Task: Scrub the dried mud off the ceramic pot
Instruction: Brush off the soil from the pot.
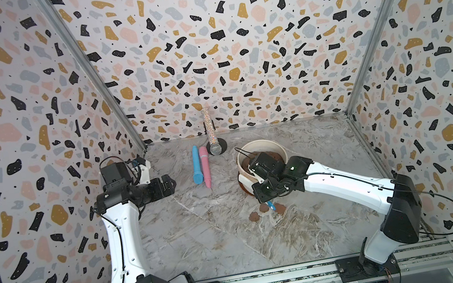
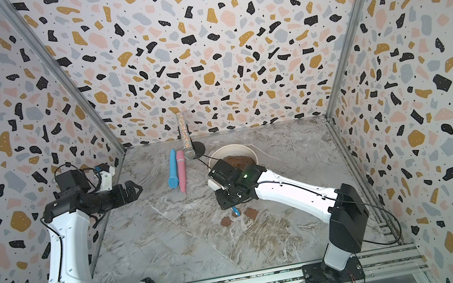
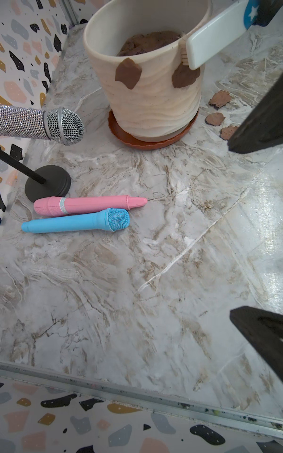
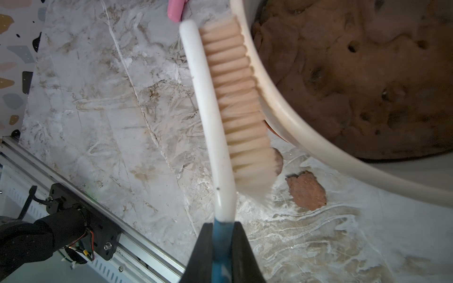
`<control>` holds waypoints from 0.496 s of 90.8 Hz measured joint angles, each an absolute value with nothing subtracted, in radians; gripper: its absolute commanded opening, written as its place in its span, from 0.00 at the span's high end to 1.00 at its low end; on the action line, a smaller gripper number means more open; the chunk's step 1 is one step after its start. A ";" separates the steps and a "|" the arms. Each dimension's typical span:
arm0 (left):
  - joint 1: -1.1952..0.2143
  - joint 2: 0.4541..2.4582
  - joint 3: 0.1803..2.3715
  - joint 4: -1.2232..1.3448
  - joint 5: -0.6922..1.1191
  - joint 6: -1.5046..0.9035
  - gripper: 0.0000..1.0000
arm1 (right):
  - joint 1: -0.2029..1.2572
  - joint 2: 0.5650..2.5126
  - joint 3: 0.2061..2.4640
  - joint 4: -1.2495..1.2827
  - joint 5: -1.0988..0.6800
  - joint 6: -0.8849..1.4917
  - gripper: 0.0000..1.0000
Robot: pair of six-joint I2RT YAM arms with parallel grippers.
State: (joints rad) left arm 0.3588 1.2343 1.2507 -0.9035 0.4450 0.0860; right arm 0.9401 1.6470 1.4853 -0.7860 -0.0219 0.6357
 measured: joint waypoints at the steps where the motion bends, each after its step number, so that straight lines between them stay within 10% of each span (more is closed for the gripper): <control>1: 0.359 1.234 1.249 -0.903 0.448 0.086 0.00 | 0.941 1.649 1.487 -0.787 -0.022 0.636 1.00; 45: 0.359 1.228 1.200 -0.881 0.547 0.080 0.00 | 0.922 1.666 1.359 -0.866 -0.116 0.624 1.00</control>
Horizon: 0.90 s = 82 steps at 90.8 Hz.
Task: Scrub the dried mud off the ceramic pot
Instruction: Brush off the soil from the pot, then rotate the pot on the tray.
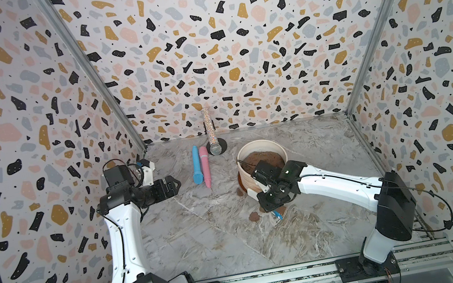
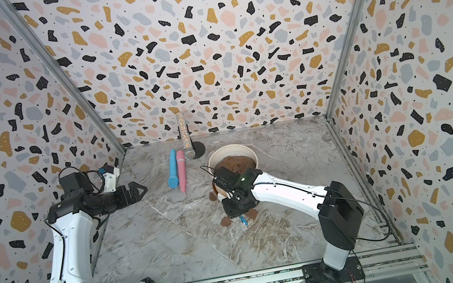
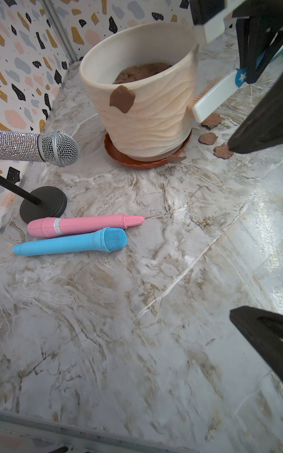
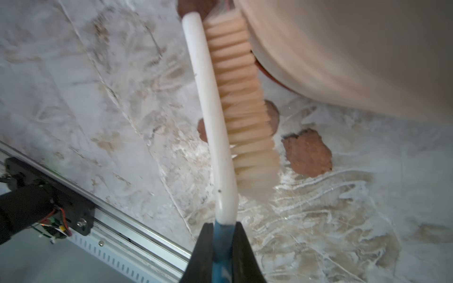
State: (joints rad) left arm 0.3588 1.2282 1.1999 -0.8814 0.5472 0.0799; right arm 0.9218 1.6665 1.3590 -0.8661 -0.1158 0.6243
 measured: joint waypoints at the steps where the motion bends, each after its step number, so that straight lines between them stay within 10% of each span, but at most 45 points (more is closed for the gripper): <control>1: 0.359 1.228 1.200 -0.881 0.550 0.080 0.00 | 0.921 1.663 1.351 -0.868 -0.119 0.623 1.00; 26: 0.329 1.216 1.199 -0.876 0.677 0.096 0.00 | 0.913 1.451 1.257 -0.929 -0.259 0.541 1.00; 44: 0.047 1.227 1.271 -0.935 0.716 0.259 0.06 | 0.824 1.355 1.346 -0.968 -0.337 0.523 1.00; 82: -0.342 1.438 1.533 -1.245 0.796 1.180 0.00 | 0.549 1.224 1.612 -1.168 -0.173 0.421 1.00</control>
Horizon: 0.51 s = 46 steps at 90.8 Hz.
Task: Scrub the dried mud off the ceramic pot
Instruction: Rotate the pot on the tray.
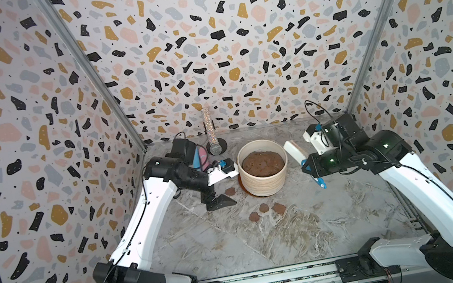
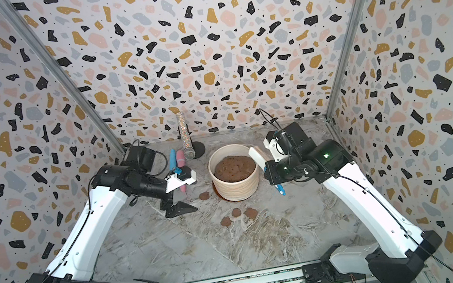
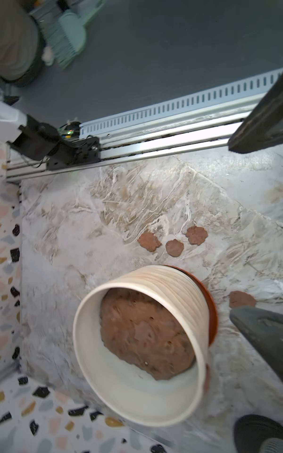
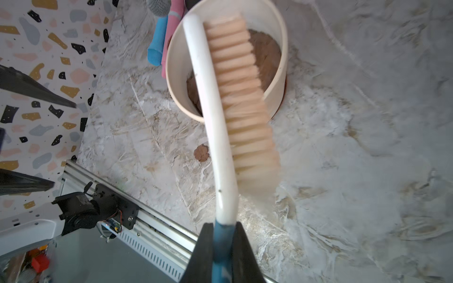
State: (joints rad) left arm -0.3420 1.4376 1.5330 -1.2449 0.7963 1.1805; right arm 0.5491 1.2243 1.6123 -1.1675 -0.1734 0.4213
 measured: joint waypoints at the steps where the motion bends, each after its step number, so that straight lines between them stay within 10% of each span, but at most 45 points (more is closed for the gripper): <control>1: -0.349 1.447 1.536 -1.246 0.789 1.197 0.00 | 0.547 1.221 1.617 -1.171 -0.168 0.419 1.00; 46: -0.467 2.090 2.202 -1.510 0.591 1.533 0.35 | 0.524 1.207 1.497 -1.188 -0.167 0.400 1.00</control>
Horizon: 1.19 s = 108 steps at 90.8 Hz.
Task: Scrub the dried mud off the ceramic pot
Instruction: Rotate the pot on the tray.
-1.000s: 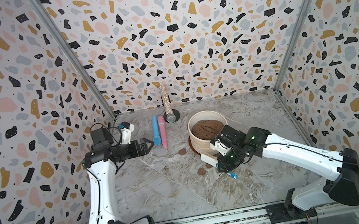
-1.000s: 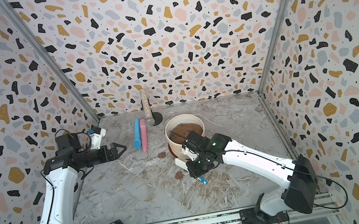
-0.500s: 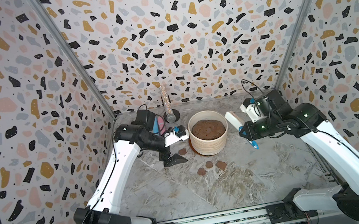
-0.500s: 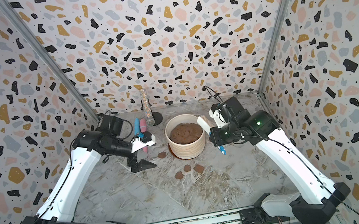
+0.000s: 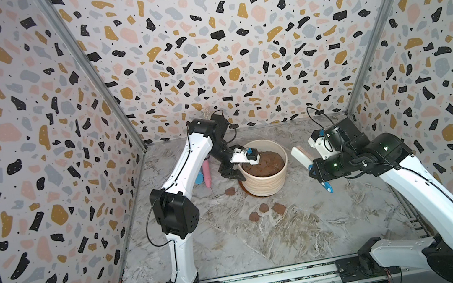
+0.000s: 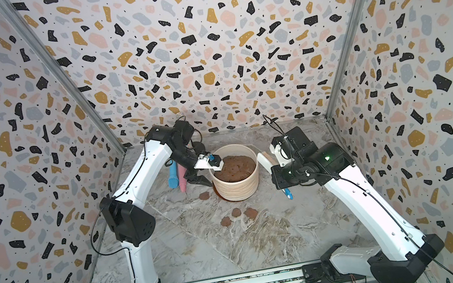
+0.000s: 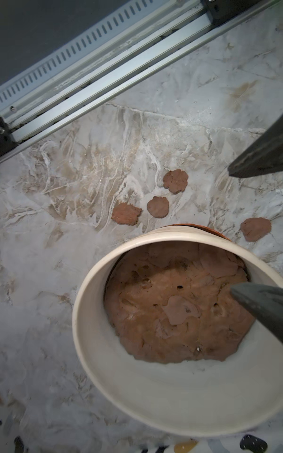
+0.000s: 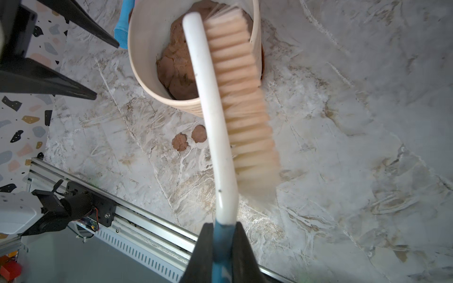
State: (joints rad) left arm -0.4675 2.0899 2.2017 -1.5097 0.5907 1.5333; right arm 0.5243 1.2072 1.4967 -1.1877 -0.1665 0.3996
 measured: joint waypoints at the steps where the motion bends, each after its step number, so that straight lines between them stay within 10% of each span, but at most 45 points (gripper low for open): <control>1: -0.472 2.095 2.201 -1.512 0.581 1.533 0.36 | 0.525 1.206 1.493 -1.187 -0.170 0.400 1.00; 76: -0.649 2.135 2.144 -1.376 0.326 1.385 0.94 | 0.501 1.166 1.430 -1.148 -0.247 0.378 1.00; 108: -0.699 2.135 2.145 -1.325 0.332 1.032 1.00 | 0.375 1.092 1.399 -1.137 -0.081 0.458 1.00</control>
State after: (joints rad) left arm -0.6991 2.1353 2.1448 -1.3247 0.3317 1.0325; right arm 0.3748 1.0916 1.3987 -1.1366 -0.0814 0.4580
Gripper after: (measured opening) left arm 0.107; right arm 0.126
